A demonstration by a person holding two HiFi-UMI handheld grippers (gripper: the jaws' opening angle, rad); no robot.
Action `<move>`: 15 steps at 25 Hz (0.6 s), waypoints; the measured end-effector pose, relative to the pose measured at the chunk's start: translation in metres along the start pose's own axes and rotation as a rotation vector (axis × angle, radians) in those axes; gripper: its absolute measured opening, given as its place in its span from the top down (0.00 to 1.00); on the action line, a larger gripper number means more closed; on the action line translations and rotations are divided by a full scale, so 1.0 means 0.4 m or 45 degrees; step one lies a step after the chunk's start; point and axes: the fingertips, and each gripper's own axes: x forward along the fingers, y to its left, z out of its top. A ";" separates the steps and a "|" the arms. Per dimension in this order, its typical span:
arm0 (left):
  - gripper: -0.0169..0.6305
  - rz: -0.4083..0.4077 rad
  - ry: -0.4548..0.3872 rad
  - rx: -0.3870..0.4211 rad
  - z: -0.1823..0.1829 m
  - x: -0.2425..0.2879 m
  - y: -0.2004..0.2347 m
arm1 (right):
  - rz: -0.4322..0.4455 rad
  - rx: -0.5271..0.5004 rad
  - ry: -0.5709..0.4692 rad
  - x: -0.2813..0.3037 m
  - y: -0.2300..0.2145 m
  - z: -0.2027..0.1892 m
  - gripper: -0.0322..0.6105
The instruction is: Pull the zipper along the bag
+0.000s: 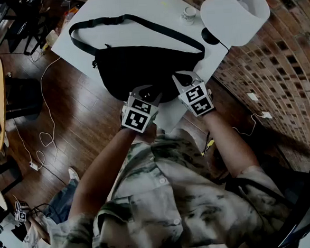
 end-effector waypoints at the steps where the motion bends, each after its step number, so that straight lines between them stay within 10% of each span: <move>1: 0.78 -0.005 0.028 0.017 -0.004 0.030 0.003 | 0.000 0.007 0.017 0.019 -0.009 -0.007 0.94; 15: 0.90 0.030 0.226 0.080 -0.050 0.175 0.031 | 0.029 0.064 0.078 0.105 -0.034 -0.056 0.94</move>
